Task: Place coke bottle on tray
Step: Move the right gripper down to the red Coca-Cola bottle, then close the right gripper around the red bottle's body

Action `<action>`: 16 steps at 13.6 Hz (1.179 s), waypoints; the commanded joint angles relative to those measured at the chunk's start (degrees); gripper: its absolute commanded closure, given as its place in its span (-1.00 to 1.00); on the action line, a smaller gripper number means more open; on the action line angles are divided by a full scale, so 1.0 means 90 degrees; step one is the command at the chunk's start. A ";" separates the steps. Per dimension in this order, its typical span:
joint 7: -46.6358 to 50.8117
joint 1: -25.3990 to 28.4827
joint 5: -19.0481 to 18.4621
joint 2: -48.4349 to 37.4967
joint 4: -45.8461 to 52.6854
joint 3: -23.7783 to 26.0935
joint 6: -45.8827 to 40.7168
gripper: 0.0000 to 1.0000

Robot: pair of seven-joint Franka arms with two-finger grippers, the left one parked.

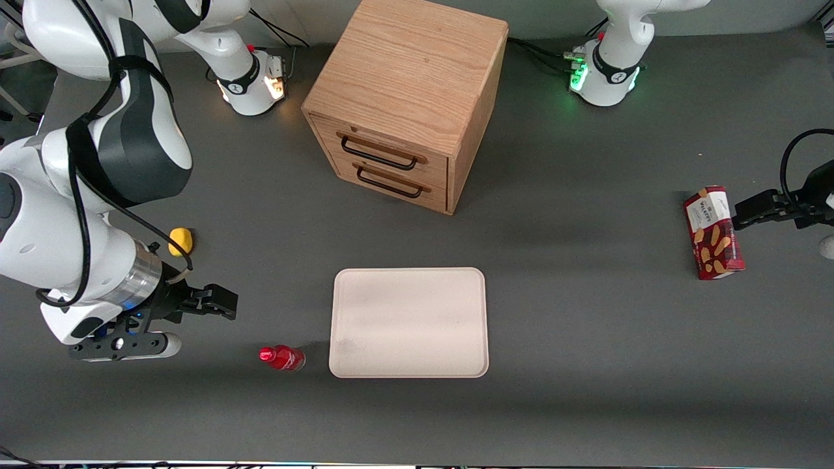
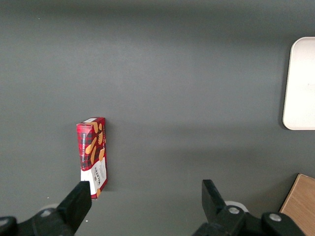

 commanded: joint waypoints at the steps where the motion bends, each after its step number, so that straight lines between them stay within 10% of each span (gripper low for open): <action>1: -0.0146 0.0024 -0.0089 0.0317 0.0258 0.0000 0.0064 -1.00; 16: -0.0283 0.0034 -0.0324 0.1206 -0.0679 0.0000 0.2202 -1.00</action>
